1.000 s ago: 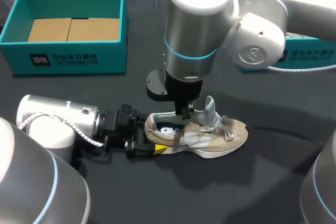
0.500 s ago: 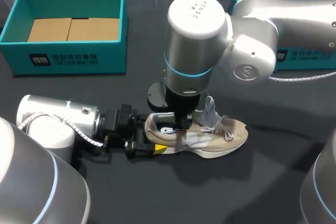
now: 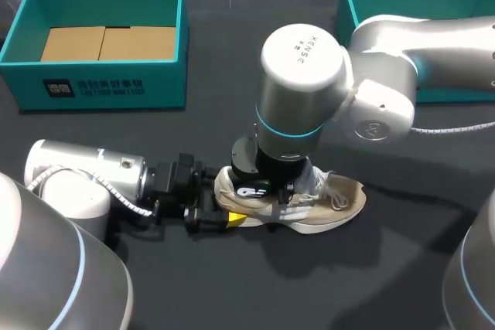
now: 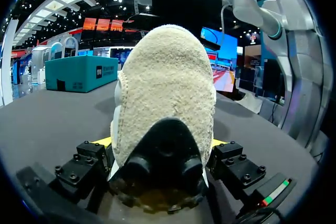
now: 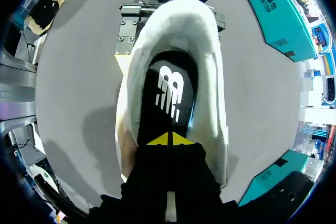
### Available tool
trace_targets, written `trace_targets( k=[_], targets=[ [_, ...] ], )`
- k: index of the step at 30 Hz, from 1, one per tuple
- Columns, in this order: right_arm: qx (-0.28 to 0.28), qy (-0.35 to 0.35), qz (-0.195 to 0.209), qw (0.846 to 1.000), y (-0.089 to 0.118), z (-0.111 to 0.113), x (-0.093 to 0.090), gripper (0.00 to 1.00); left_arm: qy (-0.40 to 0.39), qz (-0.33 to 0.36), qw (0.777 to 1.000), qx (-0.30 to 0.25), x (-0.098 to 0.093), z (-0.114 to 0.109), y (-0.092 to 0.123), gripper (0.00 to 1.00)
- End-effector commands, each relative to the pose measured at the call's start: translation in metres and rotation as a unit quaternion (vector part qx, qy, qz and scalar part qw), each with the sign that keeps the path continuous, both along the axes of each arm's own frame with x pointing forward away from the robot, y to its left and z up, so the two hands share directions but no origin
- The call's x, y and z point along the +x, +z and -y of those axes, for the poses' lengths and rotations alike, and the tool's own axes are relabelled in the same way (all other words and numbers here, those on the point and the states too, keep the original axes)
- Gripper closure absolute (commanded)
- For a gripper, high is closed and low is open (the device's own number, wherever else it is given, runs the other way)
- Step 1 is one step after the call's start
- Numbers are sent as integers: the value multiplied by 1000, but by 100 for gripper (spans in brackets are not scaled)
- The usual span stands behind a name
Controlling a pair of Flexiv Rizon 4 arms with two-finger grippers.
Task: Take the shoe out of the shoebox, open the shoe tongue, remove and reinsert the insole, then place the shoe into the shoebox
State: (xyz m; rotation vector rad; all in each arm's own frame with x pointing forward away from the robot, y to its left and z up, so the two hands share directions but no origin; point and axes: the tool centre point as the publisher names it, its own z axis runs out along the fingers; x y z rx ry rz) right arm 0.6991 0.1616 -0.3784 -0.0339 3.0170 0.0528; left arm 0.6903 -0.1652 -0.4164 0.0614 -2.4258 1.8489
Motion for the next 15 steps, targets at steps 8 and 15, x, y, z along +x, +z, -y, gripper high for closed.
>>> trace_targets(
  k=[8,15],
  targets=[
    [-10,-8,8,1000,2,19,4,100,1,0,1000,1,0,0,-1,100],
    [-3,-8,-4,1000,-4,24,12,81,1,0,1000,1,0,0,-1,100]
  ],
)
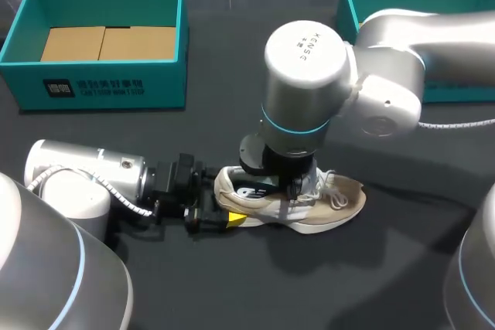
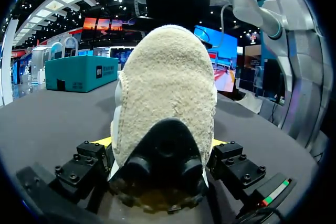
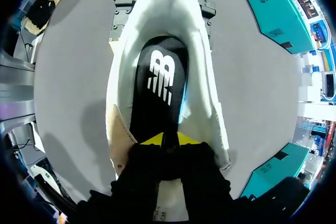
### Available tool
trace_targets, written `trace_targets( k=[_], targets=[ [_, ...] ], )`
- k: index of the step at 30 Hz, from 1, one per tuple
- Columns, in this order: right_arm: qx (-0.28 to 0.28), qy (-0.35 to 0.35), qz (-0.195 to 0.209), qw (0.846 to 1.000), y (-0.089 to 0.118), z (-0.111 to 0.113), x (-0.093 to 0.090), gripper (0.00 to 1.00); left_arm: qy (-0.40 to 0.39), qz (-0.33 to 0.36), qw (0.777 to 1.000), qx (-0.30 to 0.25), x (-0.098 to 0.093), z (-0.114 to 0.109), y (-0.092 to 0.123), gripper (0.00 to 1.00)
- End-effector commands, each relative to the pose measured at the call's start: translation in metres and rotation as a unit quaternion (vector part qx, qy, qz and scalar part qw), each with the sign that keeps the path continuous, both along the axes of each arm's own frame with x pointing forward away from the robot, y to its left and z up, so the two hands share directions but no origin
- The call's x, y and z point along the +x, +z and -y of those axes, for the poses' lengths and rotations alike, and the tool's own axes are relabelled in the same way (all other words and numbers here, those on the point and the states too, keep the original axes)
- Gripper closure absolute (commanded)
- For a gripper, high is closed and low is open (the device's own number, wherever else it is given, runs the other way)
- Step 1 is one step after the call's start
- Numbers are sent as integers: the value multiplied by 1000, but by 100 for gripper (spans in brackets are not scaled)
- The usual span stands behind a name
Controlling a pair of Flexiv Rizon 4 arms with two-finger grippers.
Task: Take the shoe out of the shoebox, open the shoe tongue, remove and reinsert the insole, then place the shoe into the shoebox
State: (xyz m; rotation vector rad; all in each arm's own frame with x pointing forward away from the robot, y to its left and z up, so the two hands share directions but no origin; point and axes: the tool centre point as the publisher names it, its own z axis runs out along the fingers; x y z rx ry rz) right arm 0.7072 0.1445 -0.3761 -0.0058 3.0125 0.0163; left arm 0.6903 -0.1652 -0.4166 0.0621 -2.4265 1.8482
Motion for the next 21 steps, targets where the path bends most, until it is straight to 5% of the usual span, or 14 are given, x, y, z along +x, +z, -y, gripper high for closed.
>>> trace_targets(
  k=[1,21],
  targets=[
    [10,3,-10,1000,-8,7,5,80,0,0,1000,0,0,0,-1,100],
    [18,-10,-78,997,-32,4,10,69,0,0,1000,0,0,0,-1,100]
  ],
)
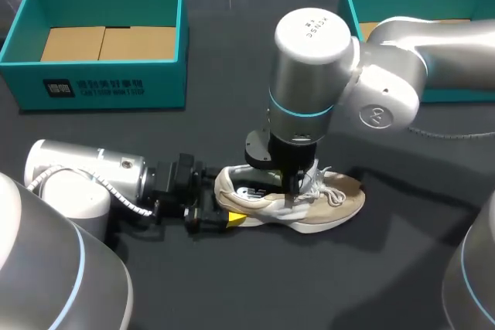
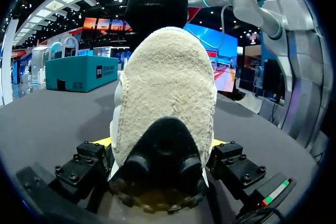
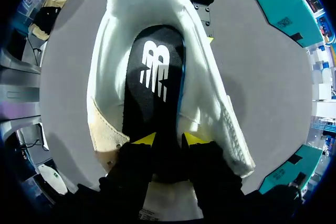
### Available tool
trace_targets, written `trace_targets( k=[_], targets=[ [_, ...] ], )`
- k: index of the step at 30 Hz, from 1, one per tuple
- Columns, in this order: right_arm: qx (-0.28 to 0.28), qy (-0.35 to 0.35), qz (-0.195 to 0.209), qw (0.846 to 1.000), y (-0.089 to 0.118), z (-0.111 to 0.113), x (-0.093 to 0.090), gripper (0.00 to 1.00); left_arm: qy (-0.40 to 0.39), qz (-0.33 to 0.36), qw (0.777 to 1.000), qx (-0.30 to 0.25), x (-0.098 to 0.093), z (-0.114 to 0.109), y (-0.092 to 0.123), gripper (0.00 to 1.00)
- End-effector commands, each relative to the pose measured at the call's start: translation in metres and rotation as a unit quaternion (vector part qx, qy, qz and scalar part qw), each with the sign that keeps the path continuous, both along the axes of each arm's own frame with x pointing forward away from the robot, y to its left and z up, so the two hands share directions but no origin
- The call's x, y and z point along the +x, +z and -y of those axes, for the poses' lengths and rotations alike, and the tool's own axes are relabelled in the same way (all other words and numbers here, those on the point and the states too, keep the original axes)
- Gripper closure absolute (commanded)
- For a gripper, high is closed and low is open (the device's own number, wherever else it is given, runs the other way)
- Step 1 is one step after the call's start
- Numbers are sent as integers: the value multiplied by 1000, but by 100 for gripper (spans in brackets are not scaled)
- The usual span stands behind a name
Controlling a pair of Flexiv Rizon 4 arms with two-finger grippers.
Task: Take the shoe out of the shoebox, open the shoe tongue, remove and reinsert the insole, then place the shoe into the shoebox
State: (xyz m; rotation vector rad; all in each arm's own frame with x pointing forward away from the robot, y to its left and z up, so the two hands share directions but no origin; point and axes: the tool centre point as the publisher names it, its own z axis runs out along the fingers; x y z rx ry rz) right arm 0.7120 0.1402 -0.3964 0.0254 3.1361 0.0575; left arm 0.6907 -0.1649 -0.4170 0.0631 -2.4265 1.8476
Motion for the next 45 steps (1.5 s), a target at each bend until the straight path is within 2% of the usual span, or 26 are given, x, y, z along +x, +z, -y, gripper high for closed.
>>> trace_targets(
  k=[1,6,10,13,22,28,38,45],
  targets=[
    [6,-3,-22,1000,-14,0,5,68,0,0,1000,0,-1,0,-1,100],
    [16,-12,-65,998,-23,1,-1,72,0,0,1000,0,-1,0,-1,100],
    [17,-21,-79,996,-24,3,-11,95,0,0,1000,0,-1,0,-1,100],
    [19,-29,-82,996,-24,5,-18,100,0,0,1000,0,-1,0,-1,100],
    [30,-31,-68,997,-17,8,-32,100,0,0,1000,0,-1,0,-1,100],
    [79,-7,-26,997,0,17,-36,100,0,0,1000,0,-1,0,-1,100],
    [167,53,33,984,21,30,-32,100,0,0,1000,0,-1,0,-1,100],
    [177,95,42,979,31,23,-25,100,0,0,1000,0,-1,0,-1,100]
  ],
)
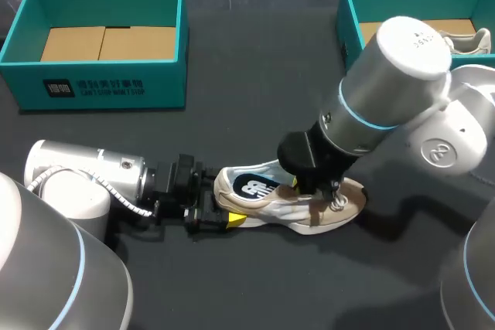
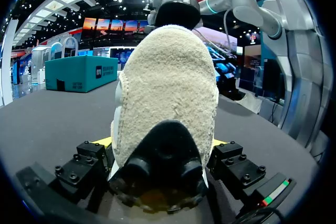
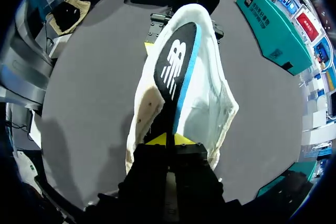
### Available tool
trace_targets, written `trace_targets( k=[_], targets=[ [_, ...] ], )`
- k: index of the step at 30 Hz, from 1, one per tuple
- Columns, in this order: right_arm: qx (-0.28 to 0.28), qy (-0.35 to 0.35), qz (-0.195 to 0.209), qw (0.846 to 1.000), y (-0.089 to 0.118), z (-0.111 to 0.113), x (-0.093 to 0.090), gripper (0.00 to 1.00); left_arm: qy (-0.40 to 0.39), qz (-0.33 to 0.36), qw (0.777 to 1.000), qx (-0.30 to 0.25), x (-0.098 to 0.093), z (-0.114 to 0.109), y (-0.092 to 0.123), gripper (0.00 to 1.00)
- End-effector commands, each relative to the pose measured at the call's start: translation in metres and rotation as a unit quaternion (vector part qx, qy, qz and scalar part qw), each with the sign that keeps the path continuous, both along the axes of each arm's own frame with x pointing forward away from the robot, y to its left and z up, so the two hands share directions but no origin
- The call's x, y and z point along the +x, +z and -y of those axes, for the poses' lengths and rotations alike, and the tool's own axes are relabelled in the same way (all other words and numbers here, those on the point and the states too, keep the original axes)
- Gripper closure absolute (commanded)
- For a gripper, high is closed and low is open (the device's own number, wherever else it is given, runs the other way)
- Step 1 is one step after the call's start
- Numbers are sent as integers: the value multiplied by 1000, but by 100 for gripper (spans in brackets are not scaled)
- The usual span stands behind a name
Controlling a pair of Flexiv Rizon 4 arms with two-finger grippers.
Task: Take the shoe out of the shoebox, open the shoe tongue, remove and reinsert the insole, then place the shoe into the shoebox
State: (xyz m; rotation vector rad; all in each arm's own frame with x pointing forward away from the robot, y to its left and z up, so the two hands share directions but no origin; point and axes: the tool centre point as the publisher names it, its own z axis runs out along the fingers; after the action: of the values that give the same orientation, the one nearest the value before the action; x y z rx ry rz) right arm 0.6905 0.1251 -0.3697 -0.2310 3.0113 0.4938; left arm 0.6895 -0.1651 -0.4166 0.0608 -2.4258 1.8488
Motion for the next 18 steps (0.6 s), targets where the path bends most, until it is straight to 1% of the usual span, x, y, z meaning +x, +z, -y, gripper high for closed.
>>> trace_targets(
  k=[1,8,11,14,18],
  targets=[
    [35,22,3,999,6,5,-3,100,1,0,1000,1,0,0,-1,100],
    [21,77,11,997,20,-22,7,100,1,0,1000,1,0,0,-1,100],
    [13,90,12,996,24,-31,10,100,1,0,1000,1,0,0,-1,100],
    [8,96,11,995,26,-34,13,100,1,0,1000,1,0,0,-1,100],
    [12,85,6,996,24,-30,17,100,1,0,1000,1,0,0,-1,100]
  ],
)
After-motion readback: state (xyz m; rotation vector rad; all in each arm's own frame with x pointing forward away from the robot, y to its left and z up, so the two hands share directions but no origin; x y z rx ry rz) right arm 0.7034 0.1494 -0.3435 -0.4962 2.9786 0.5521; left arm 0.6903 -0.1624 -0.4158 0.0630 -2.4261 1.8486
